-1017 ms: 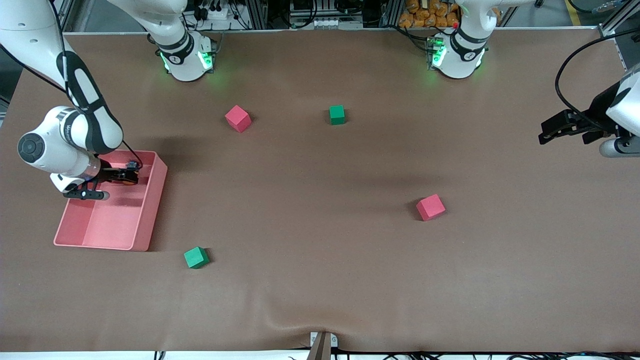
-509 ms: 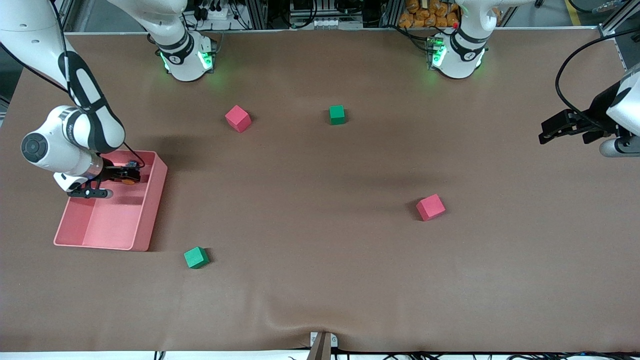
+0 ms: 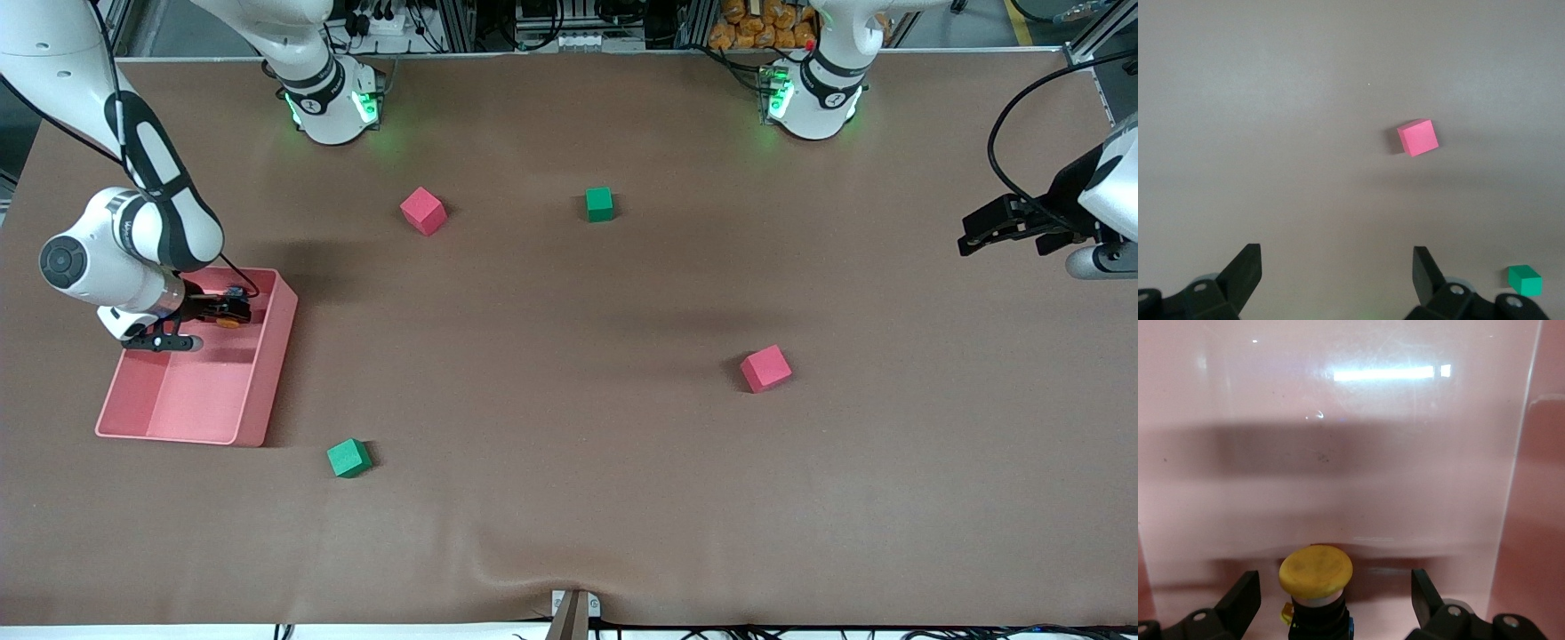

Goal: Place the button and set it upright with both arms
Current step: 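Close the right gripper on the black base of the yellow button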

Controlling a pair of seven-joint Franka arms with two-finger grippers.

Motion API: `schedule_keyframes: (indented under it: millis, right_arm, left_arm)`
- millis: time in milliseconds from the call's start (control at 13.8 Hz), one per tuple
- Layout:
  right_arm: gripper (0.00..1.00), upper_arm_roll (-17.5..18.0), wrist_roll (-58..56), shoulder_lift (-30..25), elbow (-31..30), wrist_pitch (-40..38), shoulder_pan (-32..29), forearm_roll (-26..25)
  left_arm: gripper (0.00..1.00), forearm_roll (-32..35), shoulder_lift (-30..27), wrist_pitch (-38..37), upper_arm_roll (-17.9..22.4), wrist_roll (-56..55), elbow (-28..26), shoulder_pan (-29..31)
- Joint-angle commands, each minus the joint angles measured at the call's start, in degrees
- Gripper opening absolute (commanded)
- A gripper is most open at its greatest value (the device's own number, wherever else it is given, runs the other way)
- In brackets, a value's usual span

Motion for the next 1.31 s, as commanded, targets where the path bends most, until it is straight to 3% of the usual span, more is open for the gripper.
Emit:
schedule_keyframes:
  millis: [0,727,945,1235]
  right_arm:
    - [1.00,0.5,-1.1,-1.2,-0.9,1.8,-1.0,0.0]
    - [1.00,0.6,-2.2,-1.4,-0.6,5.5,-0.7,0.0]
    - [1.00,0.5,-2.7,-1.7,-1.0,4.2,-0.7,0.0]
    - [1.00,0.6,-1.3,-3.9,-0.8,-3.5,-0.6,0.0]
  left_arm:
    - [1.00,-0.1,0.2,-1.5,-0.2,1.2,1.0,0.3]
    - [1.00,-0.1,0.3,-1.6,-0.2,1.2,1.0,0.3]
    - [1.00,-0.1,0.3,-1.6,-0.2,1.3,1.1,0.4]
    - [1.00,-0.1,0.3,-1.7,-0.2,1.3,1.0,0.3]
